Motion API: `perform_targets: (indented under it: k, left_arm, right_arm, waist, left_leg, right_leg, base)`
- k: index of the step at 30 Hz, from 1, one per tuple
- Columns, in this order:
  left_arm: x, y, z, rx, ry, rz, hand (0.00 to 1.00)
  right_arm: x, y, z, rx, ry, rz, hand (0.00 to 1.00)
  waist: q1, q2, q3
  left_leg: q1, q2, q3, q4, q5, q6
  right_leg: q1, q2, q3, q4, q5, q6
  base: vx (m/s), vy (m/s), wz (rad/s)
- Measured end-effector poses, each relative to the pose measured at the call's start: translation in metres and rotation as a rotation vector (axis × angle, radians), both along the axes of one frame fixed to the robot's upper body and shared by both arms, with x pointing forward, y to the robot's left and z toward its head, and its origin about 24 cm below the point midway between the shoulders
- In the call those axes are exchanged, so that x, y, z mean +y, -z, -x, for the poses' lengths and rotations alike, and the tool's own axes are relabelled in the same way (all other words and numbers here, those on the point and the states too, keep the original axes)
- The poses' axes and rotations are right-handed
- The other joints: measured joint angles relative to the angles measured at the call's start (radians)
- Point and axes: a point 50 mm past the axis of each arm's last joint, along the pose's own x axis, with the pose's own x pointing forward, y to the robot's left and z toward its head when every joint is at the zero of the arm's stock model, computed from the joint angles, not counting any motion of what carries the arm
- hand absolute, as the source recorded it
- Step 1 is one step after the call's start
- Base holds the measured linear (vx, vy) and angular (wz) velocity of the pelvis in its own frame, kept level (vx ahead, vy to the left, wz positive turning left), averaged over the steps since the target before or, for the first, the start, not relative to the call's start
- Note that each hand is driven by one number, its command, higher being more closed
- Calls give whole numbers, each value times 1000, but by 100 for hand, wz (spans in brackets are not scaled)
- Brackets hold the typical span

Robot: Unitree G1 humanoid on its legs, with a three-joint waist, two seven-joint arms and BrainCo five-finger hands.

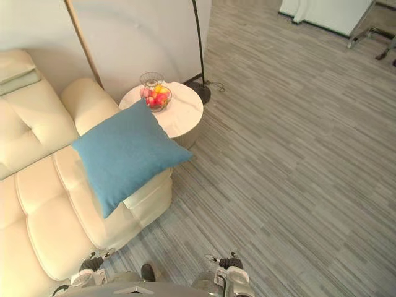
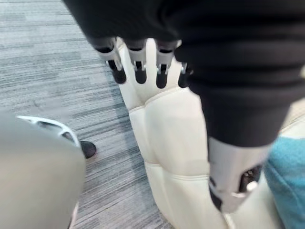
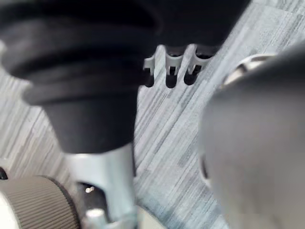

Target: Pick up cushions and gather them together orderly.

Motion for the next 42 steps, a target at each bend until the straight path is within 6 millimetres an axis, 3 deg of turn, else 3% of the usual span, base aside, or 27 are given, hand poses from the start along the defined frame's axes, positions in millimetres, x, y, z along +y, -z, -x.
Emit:
perform_targets:
  k: [3,4,6,7,10,14,16,18,22,28,32,37,42]
  left_arm:
    - [-1,-1,-4,-10,-14,7,0]
    - [-2,0,-2,-6,-22,11,0]
    - [-1,1,1,2,-47,17,0]
    - [-3,2,2,2,-64,24,0]
    - [-16,5,10,14,-126,70,0]
    - [-17,4,8,0,-138,76,0]
    - [-15,3,3,-14,-136,73,0]
    - [-15,2,3,-18,-133,73,0]
    - [-10,1,1,-27,-113,62,0]
    - [-14,2,2,-2,-52,54,0]
    - [-14,2,1,1,-12,46,0]
    - [-16,-3,-3,-45,-13,51,0]
    - [5,-26,-28,-220,-122,16,0]
  right_arm:
    - [2,-1,-1,-10,-1,-12,0]
    - [2,0,-1,-10,3,-14,0]
    - [4,1,2,-7,23,-31,0]
    - [4,1,2,-8,32,-36,0]
    - [-6,0,7,2,26,-5,0]
    - [-5,1,11,9,33,-8,0]
    - [-1,2,10,6,35,-18,0]
    - [-1,1,10,0,53,-23,0]
    - [3,-1,7,-23,76,-36,0]
    - [2,0,9,-16,83,-37,0]
    - [-1,-1,8,-17,83,-26,0]
    - [-27,-26,-10,-162,121,74,0]
    - [-80,-74,-32,-370,237,251,0]
  waist:
    - [-10,3,0]
    - [-13,3,0]
    - [-14,-6,-6]
    - [-15,-16,-12]
    - [10,45,-37]
    - [2,37,-37]
    - [14,24,-34]
    - [15,33,-39]
    - [18,7,-40]
    - [7,15,-43]
    - [0,19,-44]
    - [-18,42,-60]
    - [-24,45,-69]
  left_leg:
    - [-9,4,-60,-8,2,3]
    - [-20,4,-80,-7,4,-1]
    - [-35,-7,-112,-5,8,-21]
    - [-25,-9,-133,-10,7,-37]
    - [-14,53,-138,-25,19,-85]
    - [-53,86,-103,65,9,-111]
    - [-77,92,-48,108,9,-111]
    - [-77,91,1,112,14,-111]
    - [-76,57,6,56,62,-107]
    - [12,55,11,-130,135,-88]
    - [13,61,16,-153,151,-88]
    - [-17,60,50,-159,144,-84]
    - [-21,56,58,-159,141,-80]
  right_leg:
    - [-7,100,99,-254,-27,-2]
    - [-1,132,159,-389,-1,-12]
    - [21,145,225,-520,68,-34]
    - [32,145,210,-516,93,-35]
    - [73,179,134,-549,90,-40]
    - [141,178,10,-571,82,-65]
    - [168,169,-35,-581,83,-65]
    - [192,159,-61,-589,82,-65]
    - [193,135,-77,-603,79,-60]
    - [198,165,-66,-636,84,-62]
    - [200,184,-45,-672,108,-61]
    - [177,198,12,-710,135,-59]
    - [168,203,44,-725,148,-58]
  base:
    - [58,-88,71]
    - [96,-152,67]
    - [109,-229,73]
    - [188,-280,81]
    - [239,-200,44]
    - [218,-123,72]
    - [163,-66,71]
    - [99,-2,50]
    - [18,28,29]
    - [-99,-24,-2]
    - [-135,-17,-9]
    - [-82,30,-21]
    - [35,14,-5]
